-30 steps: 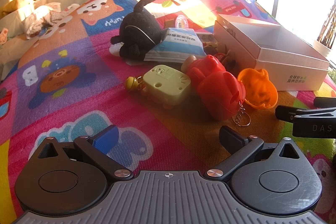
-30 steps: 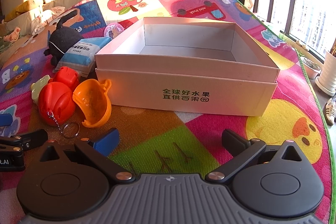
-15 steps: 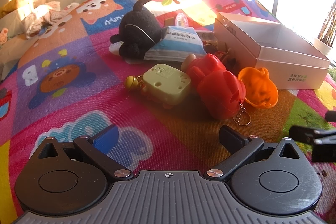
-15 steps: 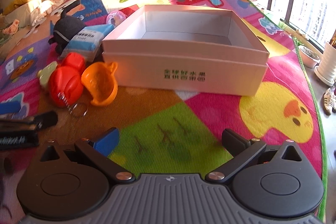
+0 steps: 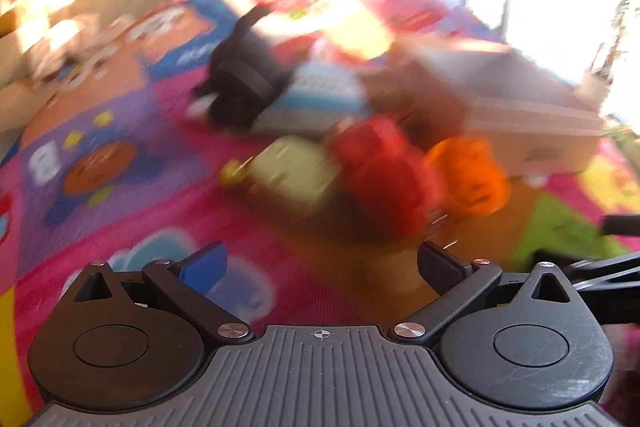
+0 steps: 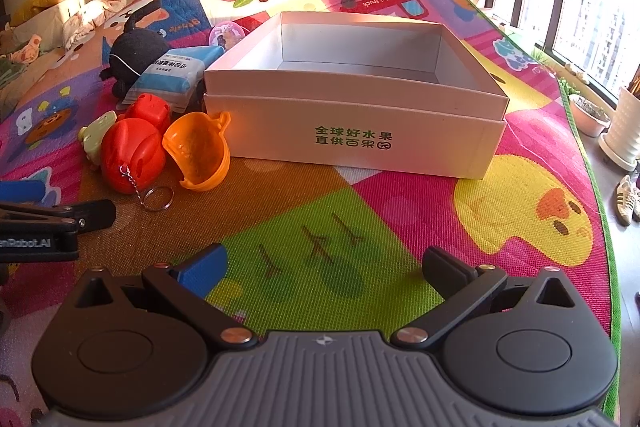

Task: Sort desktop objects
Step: 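Move the right tool toward the red keychain toy beside the box, then close the right tool on the red keychain toy and lift it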

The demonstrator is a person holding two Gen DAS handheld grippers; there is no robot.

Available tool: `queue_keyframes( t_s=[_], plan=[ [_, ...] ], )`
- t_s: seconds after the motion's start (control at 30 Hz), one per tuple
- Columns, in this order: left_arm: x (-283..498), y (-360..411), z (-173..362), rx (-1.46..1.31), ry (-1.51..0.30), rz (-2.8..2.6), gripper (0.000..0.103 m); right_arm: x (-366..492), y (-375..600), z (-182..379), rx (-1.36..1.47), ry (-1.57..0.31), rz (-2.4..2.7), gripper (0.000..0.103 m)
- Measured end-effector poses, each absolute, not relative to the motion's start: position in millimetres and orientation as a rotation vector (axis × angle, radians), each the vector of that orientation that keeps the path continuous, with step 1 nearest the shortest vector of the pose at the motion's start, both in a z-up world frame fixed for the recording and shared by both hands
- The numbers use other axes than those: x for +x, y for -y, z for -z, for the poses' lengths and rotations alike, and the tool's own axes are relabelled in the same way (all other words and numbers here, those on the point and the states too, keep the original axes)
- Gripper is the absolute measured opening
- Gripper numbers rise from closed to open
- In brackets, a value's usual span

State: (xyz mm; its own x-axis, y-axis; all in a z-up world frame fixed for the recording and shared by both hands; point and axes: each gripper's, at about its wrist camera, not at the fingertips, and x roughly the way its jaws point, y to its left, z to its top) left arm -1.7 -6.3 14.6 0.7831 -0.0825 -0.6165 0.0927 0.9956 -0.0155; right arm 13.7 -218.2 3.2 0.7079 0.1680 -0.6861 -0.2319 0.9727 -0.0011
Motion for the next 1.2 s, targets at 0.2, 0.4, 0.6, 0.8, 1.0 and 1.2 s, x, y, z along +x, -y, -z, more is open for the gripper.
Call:
queue_keyframes(
  t_s=[0.2, 0.4, 0.6, 0.8, 1.0, 1.2],
  plan=[
    [18.0, 31.8, -25.6, 0.169, -0.596, 0.109, 0.103, 13.3, 217.8, -3.4, -0.089, -0.752, -0.225, 0.103],
    [26.4, 6.7, -26.5, 0.162, -0.604, 0.006, 0.103, 14.1, 217.5, -5.0, -0.094, -0.751, -0.263, 0.103],
    [20.2, -32.5, -27.7, 0.124, -0.611, -0.164, 0.103, 6.4, 179.9, -20.4, -0.29, -0.587, -0.371, 0.083],
    [8.2, -60.6, -33.5, 0.002, -0.613, -0.167, 0.103, 33.9, 141.1, -24.9, -0.316, -0.602, -0.448, 0.056],
    [-9.0, -59.2, -28.5, -0.008, -0.609, -0.112, 0.103, 31.9, 133.1, -33.3, -0.29, -0.597, -0.449, 0.056],
    [-17.5, -82.7, -17.6, -0.14, -0.593, -0.213, 0.103, 18.7, 118.7, -55.1, -0.24, -0.482, -0.523, 0.084]
  ],
)
